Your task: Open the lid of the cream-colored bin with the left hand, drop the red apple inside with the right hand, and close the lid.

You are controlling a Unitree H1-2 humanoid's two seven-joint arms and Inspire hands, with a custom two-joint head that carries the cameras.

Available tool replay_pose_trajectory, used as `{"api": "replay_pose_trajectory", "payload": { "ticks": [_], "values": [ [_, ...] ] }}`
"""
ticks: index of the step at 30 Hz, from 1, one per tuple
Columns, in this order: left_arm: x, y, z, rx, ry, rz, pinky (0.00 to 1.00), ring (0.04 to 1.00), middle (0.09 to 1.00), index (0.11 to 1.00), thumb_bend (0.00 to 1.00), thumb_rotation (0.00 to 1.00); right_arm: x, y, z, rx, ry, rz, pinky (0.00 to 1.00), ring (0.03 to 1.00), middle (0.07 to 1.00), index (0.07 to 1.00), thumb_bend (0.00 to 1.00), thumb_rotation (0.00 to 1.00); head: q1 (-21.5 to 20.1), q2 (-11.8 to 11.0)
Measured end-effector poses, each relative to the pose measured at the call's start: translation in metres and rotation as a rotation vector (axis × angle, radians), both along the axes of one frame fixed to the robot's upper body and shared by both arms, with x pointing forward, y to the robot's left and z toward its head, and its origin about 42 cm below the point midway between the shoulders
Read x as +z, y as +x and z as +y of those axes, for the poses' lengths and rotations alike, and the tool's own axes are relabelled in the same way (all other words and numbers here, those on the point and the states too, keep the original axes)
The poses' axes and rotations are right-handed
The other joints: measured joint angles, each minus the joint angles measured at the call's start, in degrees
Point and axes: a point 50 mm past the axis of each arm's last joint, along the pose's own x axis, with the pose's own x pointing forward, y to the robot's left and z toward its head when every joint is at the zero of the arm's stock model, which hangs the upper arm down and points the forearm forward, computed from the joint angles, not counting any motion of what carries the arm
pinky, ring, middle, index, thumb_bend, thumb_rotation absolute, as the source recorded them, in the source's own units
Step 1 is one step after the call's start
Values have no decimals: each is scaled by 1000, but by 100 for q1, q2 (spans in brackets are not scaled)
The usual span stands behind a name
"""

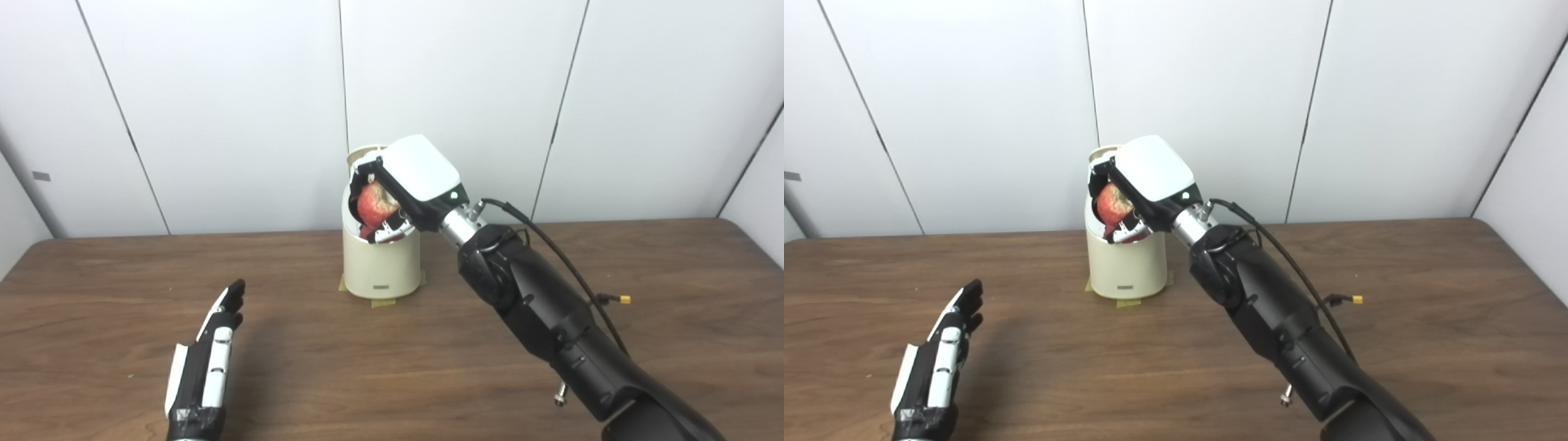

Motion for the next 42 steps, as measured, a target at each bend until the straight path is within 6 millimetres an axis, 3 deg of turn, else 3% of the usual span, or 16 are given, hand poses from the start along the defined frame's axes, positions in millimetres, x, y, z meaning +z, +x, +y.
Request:
{"api": "replay_pose_trajectory", "payload": {
  "ticks": [21,23,24,26,34,35,36,38,42],
  "values": [
    [1,0,-1,-7,-2,0,985,980,961,924,316,945,-4,5,-1,18,-7,-46,363,496,561,465,495,0,9,18],
    [1,0,-2,-7,-2,0,989,980,960,922,323,942,-5,5,-1,21,-12,-53,441,543,558,463,513,0,9,18],
    [1,0,-2,-7,-2,0,988,979,959,922,324,941,-5,5,0,23,-13,-57,467,562,587,478,518,74,9,18],
    [1,0,-2,-7,-2,2,987,980,959,924,321,943,-6,4,0,25,-12,-63,483,578,609,486,520,113,9,18],
    [1,0,-2,-8,-1,6,985,978,959,922,325,949,-6,3,0,44,-7,-113,503,604,635,491,522,129,9,17],
    [1,0,-2,-8,-1,6,981,977,958,921,326,949,-6,2,0,52,-4,-126,505,607,640,546,729,66,9,18],
    [1,0,-2,-8,-1,6,979,977,958,921,326,949,-6,1,0,58,-4,-139,506,608,643,580,858,26,9,18],
    [1,0,-3,-9,-1,6,971,975,957,920,322,945,-6,1,1,62,-2,-158,508,615,653,604,923,6,9,9],
    [1,0,-3,-10,-1,6,972,975,957,919,324,933,-6,2,0,67,1,-181,519,651,693,642,951,9,9,9]
  ]
}}
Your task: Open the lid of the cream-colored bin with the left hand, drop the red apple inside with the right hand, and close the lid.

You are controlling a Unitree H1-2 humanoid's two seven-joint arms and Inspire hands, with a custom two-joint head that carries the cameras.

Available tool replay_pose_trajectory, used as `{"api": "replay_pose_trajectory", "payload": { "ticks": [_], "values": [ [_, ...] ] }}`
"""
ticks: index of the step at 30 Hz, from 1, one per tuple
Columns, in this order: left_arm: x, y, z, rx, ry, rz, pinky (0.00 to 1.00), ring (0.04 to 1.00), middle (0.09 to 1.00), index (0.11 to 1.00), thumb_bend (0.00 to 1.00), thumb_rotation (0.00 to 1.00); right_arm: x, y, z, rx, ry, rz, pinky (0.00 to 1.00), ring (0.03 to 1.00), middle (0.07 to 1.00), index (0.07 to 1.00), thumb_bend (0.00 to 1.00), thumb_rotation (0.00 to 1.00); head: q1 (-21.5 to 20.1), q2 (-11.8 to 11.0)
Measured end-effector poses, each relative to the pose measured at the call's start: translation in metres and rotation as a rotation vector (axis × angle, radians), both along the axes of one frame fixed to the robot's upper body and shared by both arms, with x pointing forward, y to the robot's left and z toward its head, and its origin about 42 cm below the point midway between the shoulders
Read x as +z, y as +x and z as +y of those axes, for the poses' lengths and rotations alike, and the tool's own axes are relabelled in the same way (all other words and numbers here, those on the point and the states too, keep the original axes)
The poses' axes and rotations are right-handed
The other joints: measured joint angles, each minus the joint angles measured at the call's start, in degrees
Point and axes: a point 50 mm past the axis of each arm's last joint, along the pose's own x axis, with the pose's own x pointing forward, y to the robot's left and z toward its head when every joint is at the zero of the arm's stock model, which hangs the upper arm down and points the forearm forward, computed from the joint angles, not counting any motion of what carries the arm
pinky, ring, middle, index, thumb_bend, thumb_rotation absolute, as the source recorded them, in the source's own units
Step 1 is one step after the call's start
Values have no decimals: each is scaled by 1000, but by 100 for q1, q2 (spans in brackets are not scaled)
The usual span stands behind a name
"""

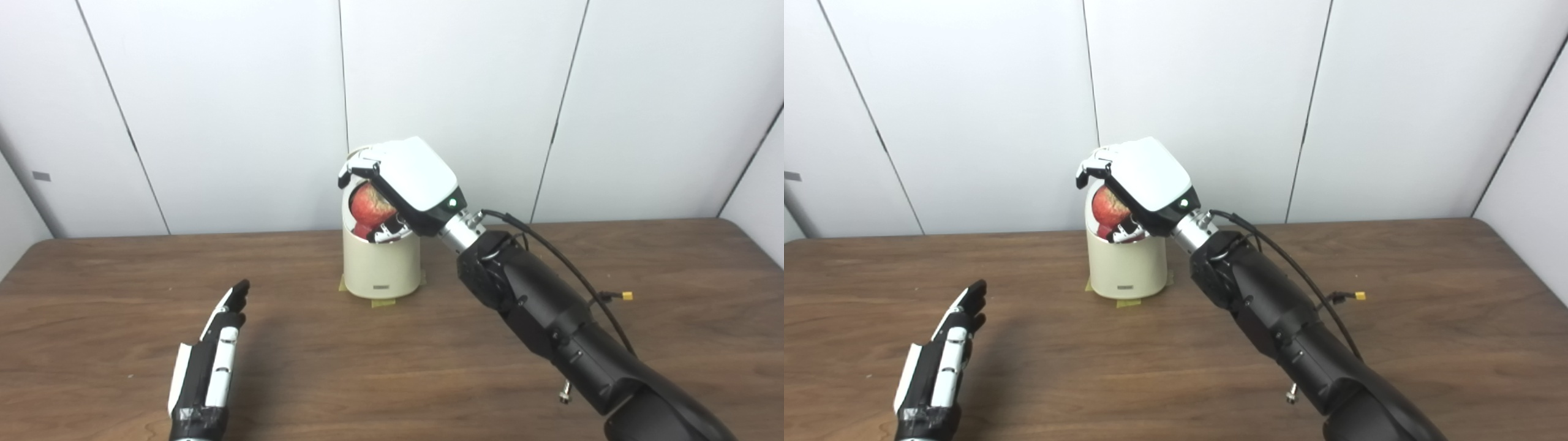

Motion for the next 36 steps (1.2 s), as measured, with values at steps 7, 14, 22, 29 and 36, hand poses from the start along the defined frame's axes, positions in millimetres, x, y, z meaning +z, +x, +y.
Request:
{"api": "replay_pose_trajectory", "payload": {
  "ticks": [7,14,22,29,36],
  "values": [
    [0,0,0,0,1,0,971,973,955,923,329,938,-2,1,-1,2,3,-4,529,696,746,697,955,23,-9,0],
    [0,0,-1,0,10,1,973,972,955,921,339,943,-2,1,-2,2,3,-5,523,687,741,693,957,36,-18,-9],
    [0,0,-1,1,15,1,984,980,962,927,332,941,6,-2,-4,18,48,-16,467,605,674,633,873,65,-18,0],
    [0,0,-1,1,15,1,963,967,952,920,323,922,14,-27,-24,17,270,-63,350,417,479,489,558,131,-18,-26],
    [0,0,0,2,14,2,964,970,954,919,307,922,5,-69,-54,-3,599,28,299,376,478,486,525,2,-17,-26]
  ]
}}
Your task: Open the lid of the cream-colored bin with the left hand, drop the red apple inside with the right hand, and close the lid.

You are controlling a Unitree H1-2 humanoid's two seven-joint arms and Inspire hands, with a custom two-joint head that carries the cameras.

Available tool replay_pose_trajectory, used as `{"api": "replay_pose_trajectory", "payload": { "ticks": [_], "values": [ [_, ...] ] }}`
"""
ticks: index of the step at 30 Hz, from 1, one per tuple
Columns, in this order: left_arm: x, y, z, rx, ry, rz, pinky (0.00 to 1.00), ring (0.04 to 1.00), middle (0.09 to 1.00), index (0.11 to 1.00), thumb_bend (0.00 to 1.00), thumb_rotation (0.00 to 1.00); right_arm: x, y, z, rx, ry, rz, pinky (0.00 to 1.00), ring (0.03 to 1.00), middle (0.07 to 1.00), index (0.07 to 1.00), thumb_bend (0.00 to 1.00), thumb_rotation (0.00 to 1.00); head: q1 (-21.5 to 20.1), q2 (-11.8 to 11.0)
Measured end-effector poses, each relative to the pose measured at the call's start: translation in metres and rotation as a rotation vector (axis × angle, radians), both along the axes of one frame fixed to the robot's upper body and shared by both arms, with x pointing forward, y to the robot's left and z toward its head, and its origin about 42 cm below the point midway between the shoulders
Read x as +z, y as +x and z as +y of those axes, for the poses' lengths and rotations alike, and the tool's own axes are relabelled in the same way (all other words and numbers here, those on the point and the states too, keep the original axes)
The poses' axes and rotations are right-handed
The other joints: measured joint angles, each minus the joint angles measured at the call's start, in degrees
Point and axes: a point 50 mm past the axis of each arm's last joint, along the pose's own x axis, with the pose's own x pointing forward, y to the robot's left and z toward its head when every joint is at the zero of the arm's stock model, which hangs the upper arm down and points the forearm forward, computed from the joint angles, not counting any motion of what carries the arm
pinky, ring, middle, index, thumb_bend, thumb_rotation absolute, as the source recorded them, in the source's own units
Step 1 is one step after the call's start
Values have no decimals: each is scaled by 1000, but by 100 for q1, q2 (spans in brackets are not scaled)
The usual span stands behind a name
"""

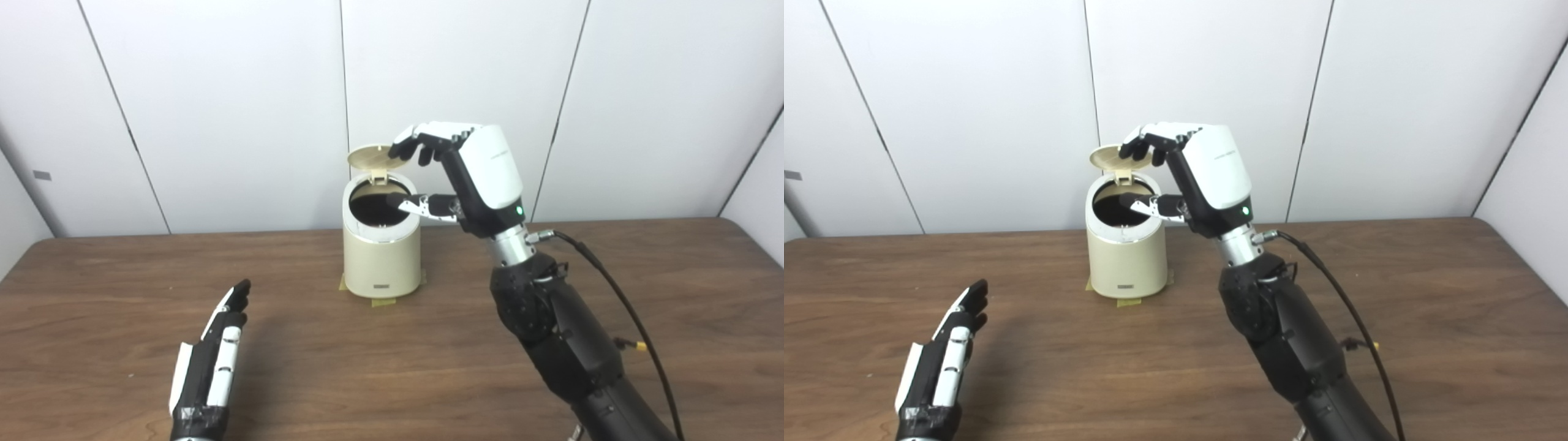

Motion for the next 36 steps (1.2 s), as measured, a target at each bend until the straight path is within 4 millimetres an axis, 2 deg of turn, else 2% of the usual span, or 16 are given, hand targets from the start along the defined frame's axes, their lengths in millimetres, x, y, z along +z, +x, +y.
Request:
{"api": "replay_pose_trajectory", "payload": {
  "ticks": [3,4,5,6,7,8,11,15,20,22,25,26,29,31,33,36],
  "values": [
    [0,0,1,2,0,-1,963,970,954,919,304,920,-25,-17,-13,27,106,117,331,427,483,493,516,2,0,-9],
    [0,0,1,2,-1,-1,968,970,954,918,315,910,-34,-22,-18,33,114,159,388,513,565,494,495,90,9,-9],
    [0,0,1,1,-1,-1,973,973,956,920,315,909,-43,-26,-22,33,114,199,425,559,607,495,486,125,35,-17],
    [1,1,1,-1,-3,-2,967,969,953,917,321,898,-51,-32,-27,31,110,244,488,626,665,621,371,405,35,-17],
    [1,1,1,-1,-2,-3,961,966,950,916,326,878,-58,-38,-33,28,109,284,544,681,709,700,300,567,44,-17],
    [1,1,2,-1,1,-4,954,963,948,915,328,842,-68,-44,-39,29,110,326,606,732,748,758,255,675,53,-26],
    [4,4,3,0,39,-12,924,944,936,898,345,745,-98,-63,-56,21,149,439,659,781,802,802,203,788,61,-44],
    [15,15,5,-1,90,-46,919,937,923,889,383,757,-134,-85,-71,21,217,538,737,823,833,817,198,871,61,-44],
    [47,45,4,-21,107,-138,947,953,927,892,398,803,-140,-92,-76,23,246,542,833,883,883,871,163,993,97,-44],
    [64,55,4,-24,128,-188,932,940,918,890,430,821,-140,-93,-75,27,242,548,830,886,887,872,137,981,105,-53],
    [95,73,3,-25,183,-266,906,925,909,887,448,875,-141,-95,-77,14,235,553,722,813,823,814,92,814,132,-44],
    [105,79,2,-24,201,-288,904,926,905,883,449,906,-141,-95,-77,0,228,553,676,781,796,789,97,685,132,-44],
    [136,91,-7,-18,273,-328,919,938,911,890,455,953,-141,-97,-77,-64,200,549,630,750,772,757,145,569,158,-44],
    [156,99,-19,-16,330,-362,909,932,903,881,474,935,-141,-97,-77,-94,187,545,613,735,757,741,156,423,149,-35],
    [175,107,-32,-10,396,-396,909,934,903,878,571,969,-141,-97,-77,-106,184,538,613,734,757,740,162,335,149,-35],
    [196,115,-51,6,506,-403,986,987,937,897,716,997,-141,-96,-77,-111,191,534,617,738,761,743,161,303,141,-26]
  ]
}}
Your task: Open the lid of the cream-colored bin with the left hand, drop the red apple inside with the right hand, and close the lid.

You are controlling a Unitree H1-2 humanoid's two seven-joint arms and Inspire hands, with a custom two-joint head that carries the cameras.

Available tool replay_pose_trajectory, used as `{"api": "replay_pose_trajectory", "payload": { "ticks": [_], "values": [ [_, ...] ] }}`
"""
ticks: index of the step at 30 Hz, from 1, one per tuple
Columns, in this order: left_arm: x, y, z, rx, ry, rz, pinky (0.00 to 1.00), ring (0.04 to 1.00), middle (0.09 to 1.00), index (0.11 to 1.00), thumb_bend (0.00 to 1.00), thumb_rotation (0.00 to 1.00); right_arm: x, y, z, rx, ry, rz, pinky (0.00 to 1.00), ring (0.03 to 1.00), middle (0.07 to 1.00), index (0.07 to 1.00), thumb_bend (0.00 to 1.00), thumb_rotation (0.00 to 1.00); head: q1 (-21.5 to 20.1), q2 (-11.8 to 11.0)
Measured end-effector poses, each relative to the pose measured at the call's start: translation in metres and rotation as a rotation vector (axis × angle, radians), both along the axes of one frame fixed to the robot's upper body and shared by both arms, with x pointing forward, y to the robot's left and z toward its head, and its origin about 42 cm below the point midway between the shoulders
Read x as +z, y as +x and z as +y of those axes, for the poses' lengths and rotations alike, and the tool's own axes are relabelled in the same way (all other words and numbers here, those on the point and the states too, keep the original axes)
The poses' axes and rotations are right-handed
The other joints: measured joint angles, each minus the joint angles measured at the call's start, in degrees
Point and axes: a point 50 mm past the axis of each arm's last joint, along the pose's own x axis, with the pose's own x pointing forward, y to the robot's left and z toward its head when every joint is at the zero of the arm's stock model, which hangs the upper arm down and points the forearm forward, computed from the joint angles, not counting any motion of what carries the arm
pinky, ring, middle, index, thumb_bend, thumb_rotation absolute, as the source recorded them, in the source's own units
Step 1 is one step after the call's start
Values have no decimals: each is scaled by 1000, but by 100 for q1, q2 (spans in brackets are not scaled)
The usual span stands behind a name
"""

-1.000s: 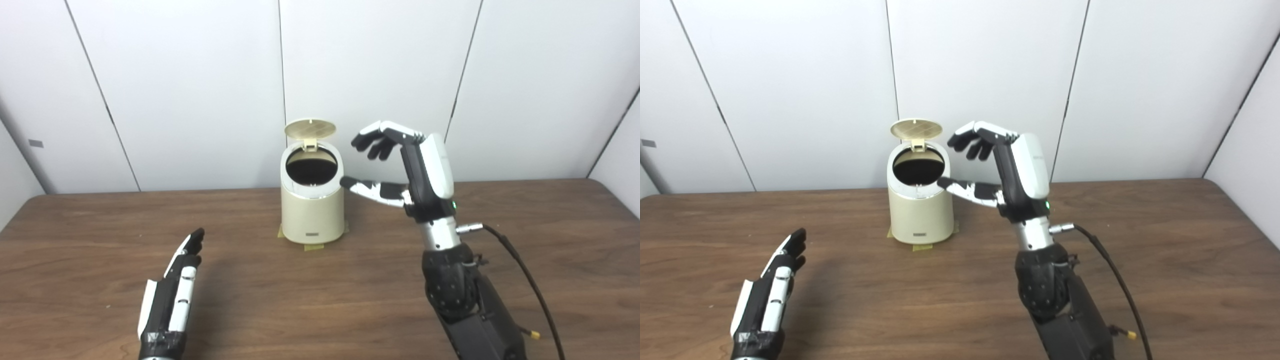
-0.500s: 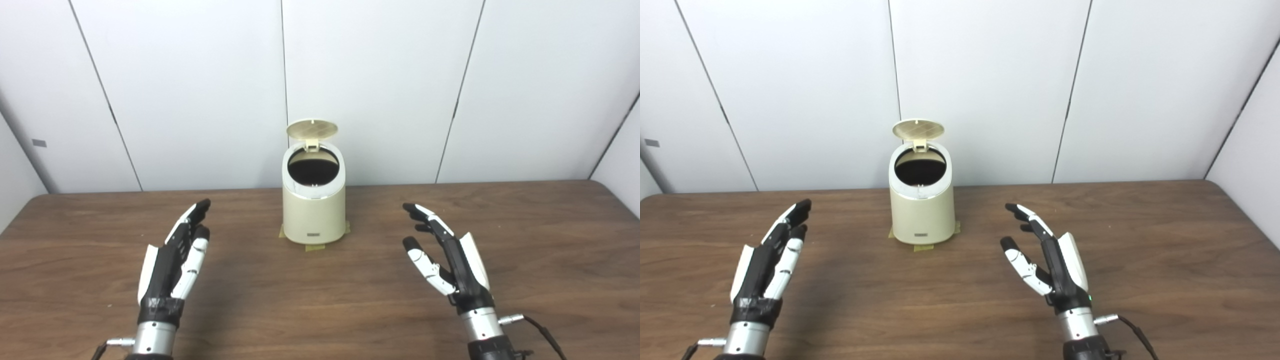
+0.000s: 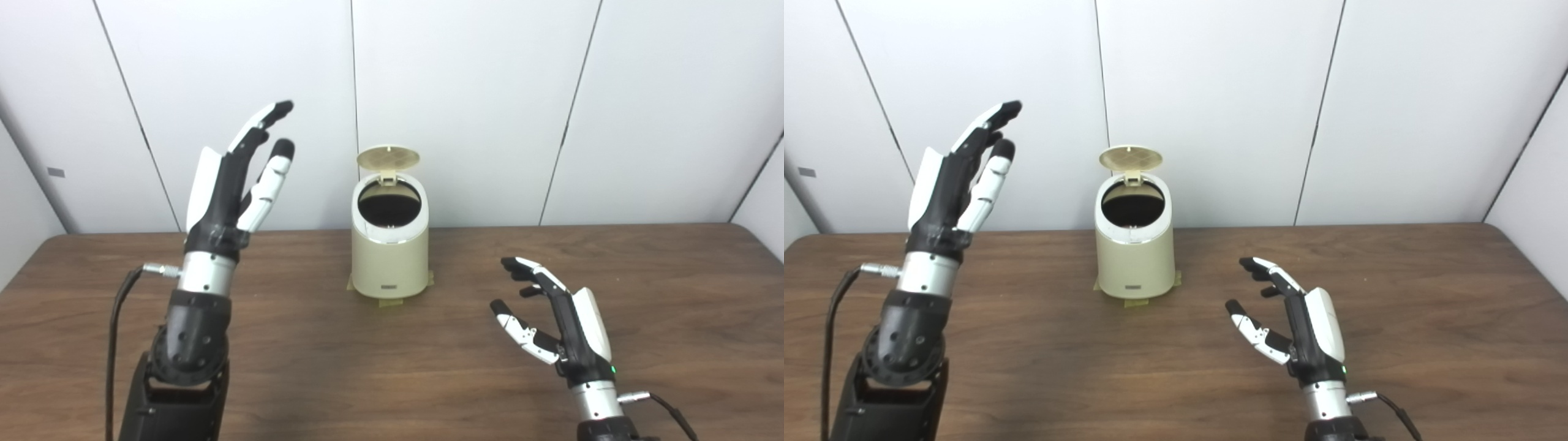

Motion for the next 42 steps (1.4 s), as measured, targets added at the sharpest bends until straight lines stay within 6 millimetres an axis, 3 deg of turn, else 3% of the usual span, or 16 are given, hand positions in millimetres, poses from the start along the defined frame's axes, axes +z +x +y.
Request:
{"api": "replay_pose_trajectory", "payload": {
  "ticks": [2,7,12,17,25,27,39,42],
  "values": [
    [10,4,-11,14,85,12,997,997,960,924,793,1000,0,1,0,1,7,2,616,738,764,749,159,296,0,0],
    [27,10,-32,43,327,15,1000,1000,956,936,959,1000,-1,1,-1,1,13,6,610,732,764,754,162,483,26,0],
    [38,14,-53,53,481,7,1000,1000,950,935,1000,1000,-1,2,-1,10,14,13,617,741,770,756,165,530,26,-18],
    [36,20,-70,68,633,72,1000,1000,940,921,1000,1000,-2,2,0,17,11,34,626,748,779,763,164,551,0,-44],
    [28,37,-83,146,753,139,1000,1000,940,917,1000,1000,-4,3,0,8,8,60,591,728,756,748,149,481,-44,-97],
    [27,38,-85,152,762,148,1000,1000,942,919,1000,1000,-4,3,1,9,14,66,601,731,756,738,138,414,-44,-114],
    [17,47,-84,155,779,208,1000,1000,953,915,1000,1000,-5,3,2,8,16,75,637,747,766,740,143,407,-70,-149],
    [18,47,-85,154,772,209,1000,1000,949,914,1000,1000,-5,3,2,8,16,78,632,743,763,744,140,360,-79,-141]
  ]
}}
